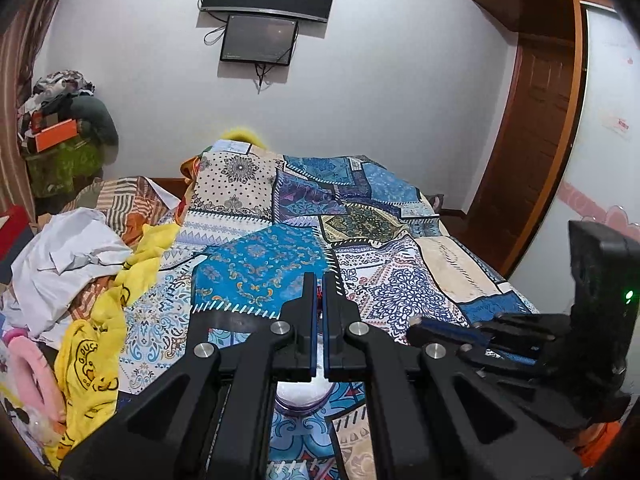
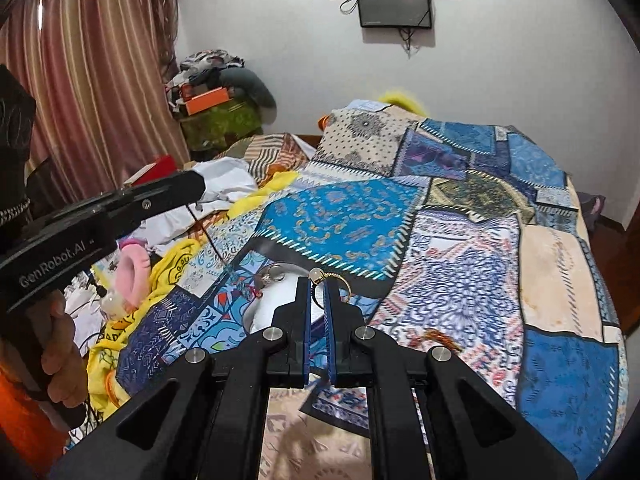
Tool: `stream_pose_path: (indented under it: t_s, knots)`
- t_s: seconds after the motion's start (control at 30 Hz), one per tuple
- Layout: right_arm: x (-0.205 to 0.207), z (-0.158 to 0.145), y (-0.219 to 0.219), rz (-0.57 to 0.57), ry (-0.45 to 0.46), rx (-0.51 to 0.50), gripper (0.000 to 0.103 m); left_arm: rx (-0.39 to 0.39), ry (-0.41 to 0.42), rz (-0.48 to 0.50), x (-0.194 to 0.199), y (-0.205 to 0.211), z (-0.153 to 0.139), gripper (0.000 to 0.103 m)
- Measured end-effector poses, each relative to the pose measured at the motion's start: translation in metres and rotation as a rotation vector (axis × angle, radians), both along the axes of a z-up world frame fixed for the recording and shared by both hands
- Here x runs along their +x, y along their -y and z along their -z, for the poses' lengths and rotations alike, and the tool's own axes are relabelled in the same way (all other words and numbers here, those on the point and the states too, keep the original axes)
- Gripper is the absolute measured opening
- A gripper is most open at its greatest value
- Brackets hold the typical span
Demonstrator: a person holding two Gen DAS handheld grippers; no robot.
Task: Organize jewelry
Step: 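Carry both earrings to the heart box and open the left then right tool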
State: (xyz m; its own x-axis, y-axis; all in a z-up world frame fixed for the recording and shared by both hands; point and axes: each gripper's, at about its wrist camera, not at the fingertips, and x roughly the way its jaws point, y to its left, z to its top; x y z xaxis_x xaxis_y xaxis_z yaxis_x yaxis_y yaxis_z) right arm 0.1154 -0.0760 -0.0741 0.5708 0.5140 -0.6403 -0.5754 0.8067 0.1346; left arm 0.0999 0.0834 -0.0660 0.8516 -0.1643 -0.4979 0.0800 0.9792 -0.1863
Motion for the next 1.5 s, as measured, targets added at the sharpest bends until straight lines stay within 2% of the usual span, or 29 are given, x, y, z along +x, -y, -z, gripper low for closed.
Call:
stream_pose_path:
  t_s: [0.33,0.7,1.07,1.33,1.5]
  knots:
    - [0.016,0.024,-0.02,-0.024,-0.054,-0.026,0.005,-0.076,-0.041,0.018,0.025,-0.015,0.018,0.0]
    - [0.026,0.04,-0.026,-0.035,-0.08,-0.049,0.005,-0.117,-0.125,0.05,0.051,-0.017,0.051,0.0]
    - [0.032,0.05,-0.024,-0.036,-0.104,-0.047,0.005,-0.1,-0.168,0.053,0.057,-0.01,0.066,0.0]
    - [0.03,0.053,-0.026,-0.048,-0.108,-0.053,0.005,-0.075,-0.252,0.036,0.056,-0.013,0.092,0.0]
    - [0.032,0.055,-0.028,-0.05,-0.114,-0.058,0.005,-0.041,-0.276,0.04,0.049,-0.013,0.1,0.001]
